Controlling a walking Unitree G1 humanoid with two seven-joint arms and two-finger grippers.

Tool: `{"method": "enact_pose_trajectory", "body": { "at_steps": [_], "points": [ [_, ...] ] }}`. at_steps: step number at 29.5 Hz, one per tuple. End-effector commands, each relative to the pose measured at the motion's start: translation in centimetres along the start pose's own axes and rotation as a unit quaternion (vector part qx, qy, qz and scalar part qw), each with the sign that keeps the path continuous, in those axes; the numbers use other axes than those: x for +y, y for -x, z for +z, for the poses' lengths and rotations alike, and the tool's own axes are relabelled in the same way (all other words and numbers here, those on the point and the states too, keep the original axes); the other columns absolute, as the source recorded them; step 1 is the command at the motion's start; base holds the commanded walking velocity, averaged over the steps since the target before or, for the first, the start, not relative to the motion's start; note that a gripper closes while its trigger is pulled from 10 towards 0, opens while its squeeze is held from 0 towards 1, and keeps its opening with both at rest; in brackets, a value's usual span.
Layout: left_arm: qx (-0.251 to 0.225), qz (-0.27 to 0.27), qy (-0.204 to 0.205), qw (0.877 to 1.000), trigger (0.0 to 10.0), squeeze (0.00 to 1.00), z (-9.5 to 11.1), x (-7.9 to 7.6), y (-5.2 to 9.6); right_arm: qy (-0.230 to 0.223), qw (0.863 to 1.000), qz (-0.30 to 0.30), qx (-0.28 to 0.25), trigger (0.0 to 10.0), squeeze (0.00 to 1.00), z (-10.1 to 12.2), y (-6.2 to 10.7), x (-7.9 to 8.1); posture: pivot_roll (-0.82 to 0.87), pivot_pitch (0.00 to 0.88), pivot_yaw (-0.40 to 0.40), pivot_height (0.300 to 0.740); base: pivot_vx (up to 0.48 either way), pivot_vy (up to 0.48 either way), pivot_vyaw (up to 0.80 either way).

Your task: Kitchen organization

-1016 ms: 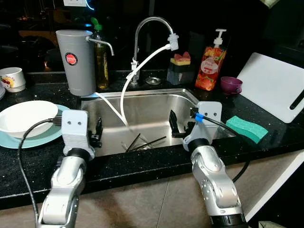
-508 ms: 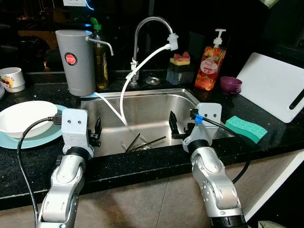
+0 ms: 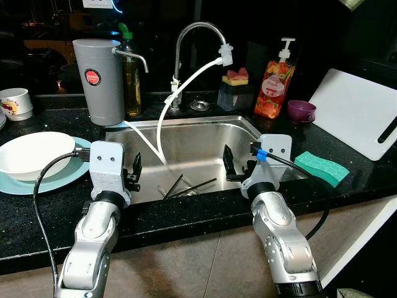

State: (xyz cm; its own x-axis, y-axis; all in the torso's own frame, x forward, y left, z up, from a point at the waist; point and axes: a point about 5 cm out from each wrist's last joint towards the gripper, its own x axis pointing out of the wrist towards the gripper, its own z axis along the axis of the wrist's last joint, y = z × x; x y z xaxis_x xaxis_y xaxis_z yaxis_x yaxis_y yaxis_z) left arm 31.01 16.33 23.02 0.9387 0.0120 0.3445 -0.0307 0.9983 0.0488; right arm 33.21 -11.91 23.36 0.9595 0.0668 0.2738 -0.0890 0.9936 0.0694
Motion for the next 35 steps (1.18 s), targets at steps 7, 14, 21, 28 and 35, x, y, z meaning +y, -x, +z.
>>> {"method": "enact_pose_trajectory", "body": {
  "at_steps": [7,14,21,28,35],
  "points": [
    [-0.010,-0.009,0.005,1.000,10.0,0.00,0.53,-0.45,-0.15,0.002,1.000,-0.006,-0.006,10.0,0.00,0.40,-0.05,-0.32,0.12,0.059,-0.070,0.740,0.000,0.000,0.00],
    [-0.010,-0.011,0.006,1.000,10.0,0.00,0.53,-0.53,-0.13,0.001,1.000,-0.004,-0.005,10.0,0.00,0.39,-0.09,-0.17,0.12,0.064,-0.074,0.740,0.000,0.000,0.00],
    [-0.010,-0.014,0.008,1.000,10.0,0.00,0.50,-0.75,-0.14,0.000,1.000,-0.001,-0.006,10.0,0.00,0.40,-0.15,-0.05,0.12,0.057,-0.072,0.740,0.000,0.000,0.00],
    [-0.013,-0.017,0.009,1.000,10.0,0.00,0.59,-0.89,-0.32,0.002,1.000,-0.002,-0.007,10.0,0.00,0.49,-0.18,-0.14,0.12,0.057,-0.072,0.740,0.000,0.000,0.00],
    [-0.011,-0.016,0.008,1.000,10.0,0.00,0.50,-0.77,-0.18,0.001,1.000,0.001,-0.006,10.0,0.00,0.41,-0.17,0.03,0.12,0.055,-0.074,0.740,0.000,0.000,0.00]
  ]
}}
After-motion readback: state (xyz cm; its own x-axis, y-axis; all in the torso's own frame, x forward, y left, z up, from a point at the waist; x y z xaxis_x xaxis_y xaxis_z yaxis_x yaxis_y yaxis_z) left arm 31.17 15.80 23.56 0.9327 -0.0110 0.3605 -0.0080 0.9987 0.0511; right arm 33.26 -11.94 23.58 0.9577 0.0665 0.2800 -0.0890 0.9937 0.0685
